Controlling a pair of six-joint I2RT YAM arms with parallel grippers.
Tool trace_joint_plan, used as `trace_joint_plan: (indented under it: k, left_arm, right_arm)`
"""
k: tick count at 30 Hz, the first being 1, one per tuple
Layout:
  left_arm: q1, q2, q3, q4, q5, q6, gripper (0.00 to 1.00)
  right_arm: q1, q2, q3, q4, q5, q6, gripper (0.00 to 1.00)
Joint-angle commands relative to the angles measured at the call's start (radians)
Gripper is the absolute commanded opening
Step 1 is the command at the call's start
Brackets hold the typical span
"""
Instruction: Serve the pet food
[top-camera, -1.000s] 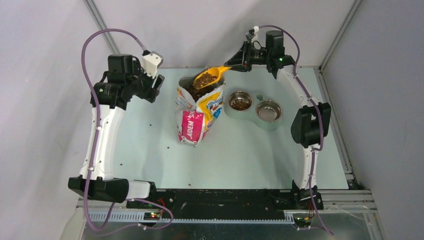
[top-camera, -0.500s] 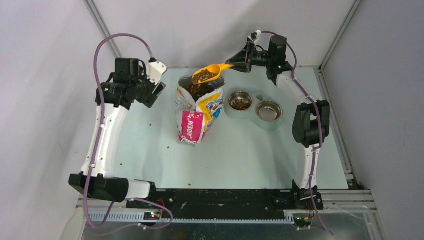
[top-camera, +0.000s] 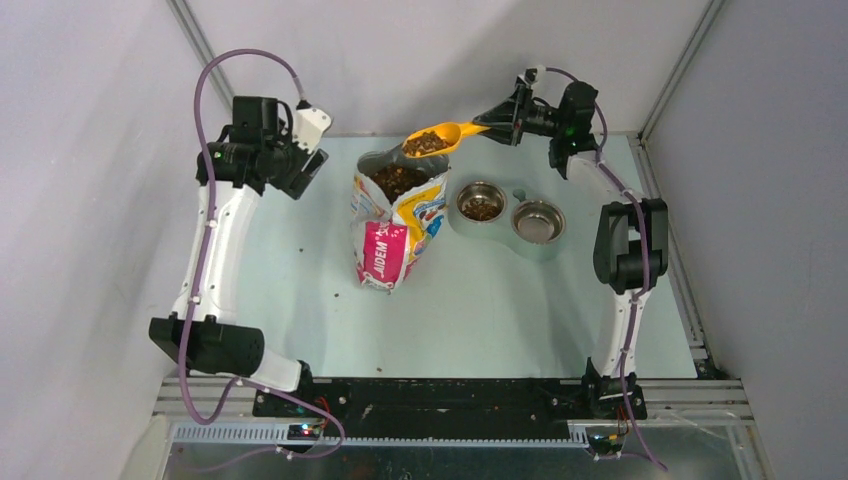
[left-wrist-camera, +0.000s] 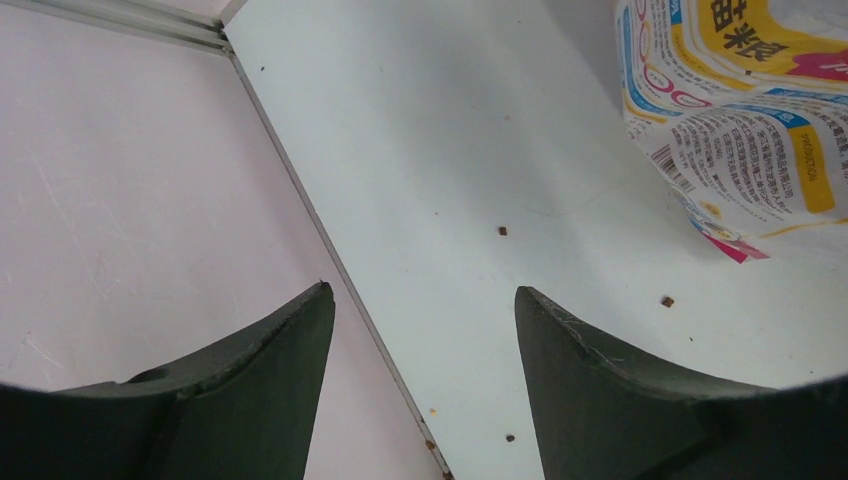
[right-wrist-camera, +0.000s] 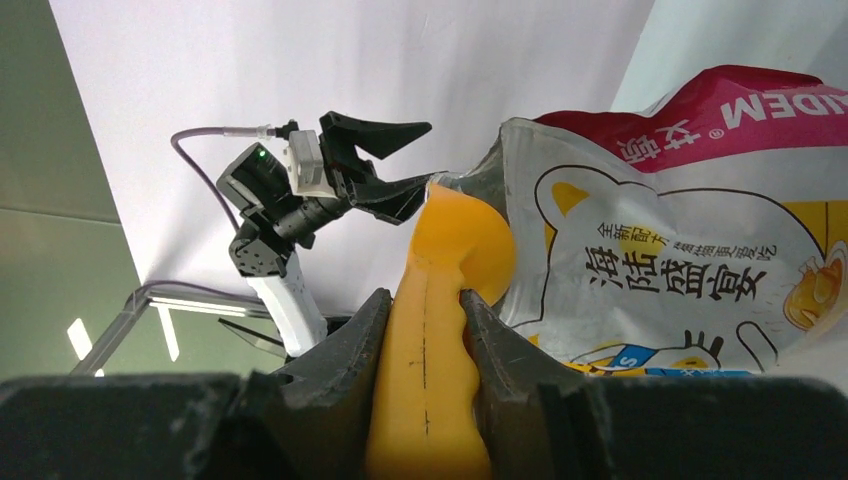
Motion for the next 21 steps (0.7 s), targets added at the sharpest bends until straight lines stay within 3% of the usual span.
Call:
trace_joint_plan:
  k: [1,21]
  left_arm:
    - [0.005,0.014,0.050,0.035,0.003,0.020,0.73]
    - [0.005,0.142,0.147,0.039,0.063,0.020,0.73]
  right_arm:
    - [-0.030,-0.084,-0.051,0.131,-0.023,0.052,0.00]
    - [-0.266,-0.238,-0.311,0.187,-0.022,0.036,0.00]
